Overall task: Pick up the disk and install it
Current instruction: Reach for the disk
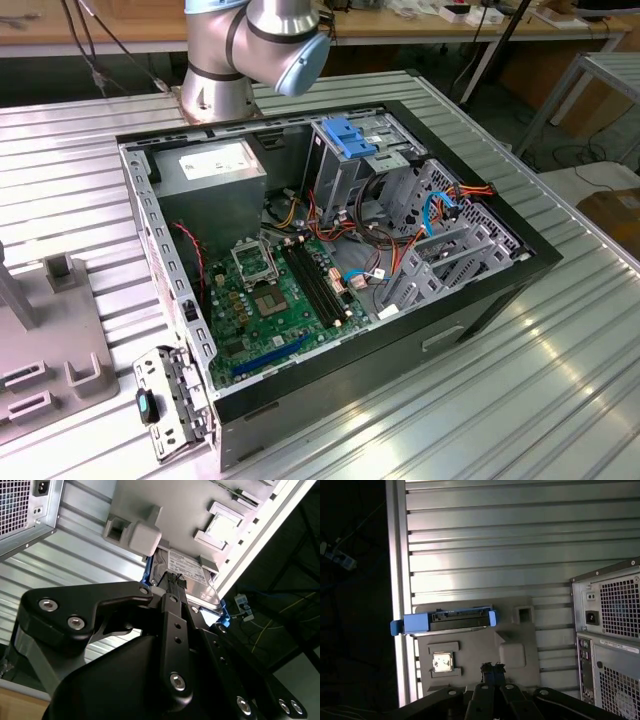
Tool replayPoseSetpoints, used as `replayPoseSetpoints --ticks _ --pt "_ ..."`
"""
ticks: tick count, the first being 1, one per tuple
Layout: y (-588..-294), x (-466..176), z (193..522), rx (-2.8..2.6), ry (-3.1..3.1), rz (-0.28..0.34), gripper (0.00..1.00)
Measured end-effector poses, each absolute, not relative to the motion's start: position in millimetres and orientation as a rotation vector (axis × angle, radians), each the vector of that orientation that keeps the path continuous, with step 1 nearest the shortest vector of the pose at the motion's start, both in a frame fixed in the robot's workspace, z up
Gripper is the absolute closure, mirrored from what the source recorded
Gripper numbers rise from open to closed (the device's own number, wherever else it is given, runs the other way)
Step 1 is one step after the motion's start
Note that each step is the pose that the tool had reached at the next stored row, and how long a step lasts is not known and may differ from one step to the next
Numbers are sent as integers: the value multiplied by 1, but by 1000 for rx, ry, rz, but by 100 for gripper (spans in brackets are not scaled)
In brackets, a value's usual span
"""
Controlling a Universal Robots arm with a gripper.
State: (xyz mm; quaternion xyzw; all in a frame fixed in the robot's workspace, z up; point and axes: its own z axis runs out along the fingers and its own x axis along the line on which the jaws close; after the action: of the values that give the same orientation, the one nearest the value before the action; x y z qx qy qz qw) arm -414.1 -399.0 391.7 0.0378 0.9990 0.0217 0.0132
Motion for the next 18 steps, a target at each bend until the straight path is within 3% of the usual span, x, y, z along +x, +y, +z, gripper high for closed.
replayPoseSetpoints --ticks 18 --pt "-399 -462 392 118 3112 68 89"
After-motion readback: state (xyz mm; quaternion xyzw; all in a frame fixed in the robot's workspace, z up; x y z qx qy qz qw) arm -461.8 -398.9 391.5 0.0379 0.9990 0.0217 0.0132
